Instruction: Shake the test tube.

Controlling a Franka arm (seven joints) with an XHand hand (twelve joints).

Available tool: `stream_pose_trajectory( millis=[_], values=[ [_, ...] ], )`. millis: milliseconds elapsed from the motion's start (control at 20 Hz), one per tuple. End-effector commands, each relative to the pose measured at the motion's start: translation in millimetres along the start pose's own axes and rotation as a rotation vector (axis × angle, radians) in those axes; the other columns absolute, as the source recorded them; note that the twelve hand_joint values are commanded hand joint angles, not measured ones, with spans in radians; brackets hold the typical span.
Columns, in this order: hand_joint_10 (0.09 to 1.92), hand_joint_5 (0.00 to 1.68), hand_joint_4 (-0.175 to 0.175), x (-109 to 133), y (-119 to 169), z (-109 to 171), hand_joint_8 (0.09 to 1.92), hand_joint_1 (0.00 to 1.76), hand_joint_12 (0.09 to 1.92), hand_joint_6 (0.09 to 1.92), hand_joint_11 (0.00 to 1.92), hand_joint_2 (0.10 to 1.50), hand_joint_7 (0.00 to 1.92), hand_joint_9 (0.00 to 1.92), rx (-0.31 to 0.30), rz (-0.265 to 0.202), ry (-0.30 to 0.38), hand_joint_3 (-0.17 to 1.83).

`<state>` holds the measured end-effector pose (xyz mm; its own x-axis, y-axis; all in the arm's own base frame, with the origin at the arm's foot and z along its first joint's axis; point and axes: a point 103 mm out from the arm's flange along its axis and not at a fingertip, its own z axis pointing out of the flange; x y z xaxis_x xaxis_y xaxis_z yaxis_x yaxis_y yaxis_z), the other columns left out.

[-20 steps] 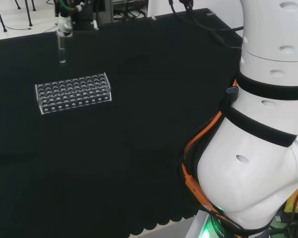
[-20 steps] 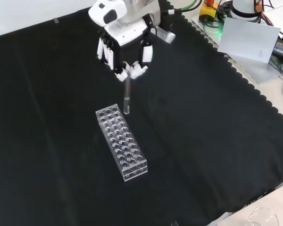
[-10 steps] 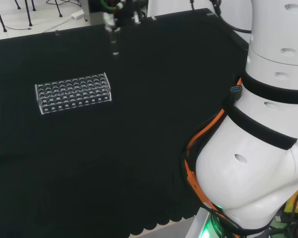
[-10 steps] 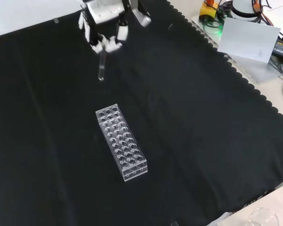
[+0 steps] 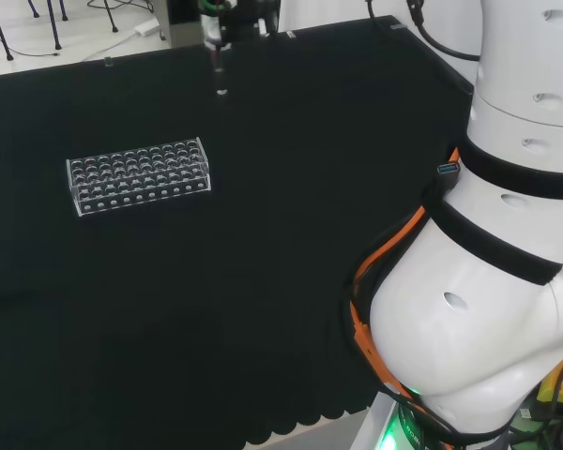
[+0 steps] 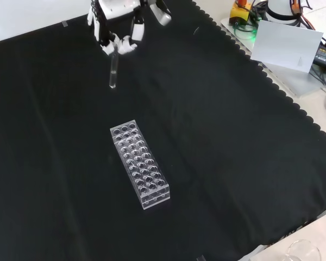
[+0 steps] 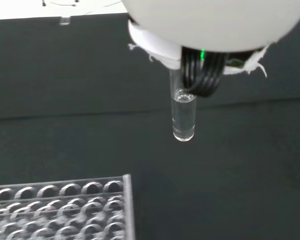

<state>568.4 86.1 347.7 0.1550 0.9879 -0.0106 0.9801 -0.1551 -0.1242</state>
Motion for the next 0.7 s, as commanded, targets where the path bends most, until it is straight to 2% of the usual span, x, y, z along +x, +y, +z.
stream_pose_trajectory(
  millis=[50,250,450,550,650,700],
  values=[
    [0.53,1.36,-0.175,67.8,-16.1,5.3,0.61,1.45,1.19,0.59,0.98,0.46,1.49,1.34,0.03,-0.115,0.064,0.91],
    [0.52,1.36,-0.175,109.3,-24.9,3.8,0.61,1.45,1.19,0.59,0.98,0.46,1.49,1.34,0.052,-0.184,0.118,0.9],
    [0.52,1.36,-0.175,135.2,-35.6,-2.4,0.61,1.45,1.19,0.59,0.98,0.46,1.49,1.34,0.049,-0.241,0.14,0.91],
    [0.52,1.36,-0.175,131.2,-39.2,-7.5,0.61,1.45,1.19,0.59,0.98,0.46,1.49,1.34,0.04,-0.246,0.152,0.91],
    [0.52,1.36,-0.175,135.4,-37.7,-5.9,0.61,1.45,1.19,0.59,0.98,0.46,1.49,1.35,0.048,-0.242,0.119,0.91],
    [0.52,1.36,-0.175,145.2,-31.6,-2.4,0.61,1.45,1.19,0.59,0.98,0.46,1.49,1.34,0.077,-0.137,-0.053,0.91]
  ],
)
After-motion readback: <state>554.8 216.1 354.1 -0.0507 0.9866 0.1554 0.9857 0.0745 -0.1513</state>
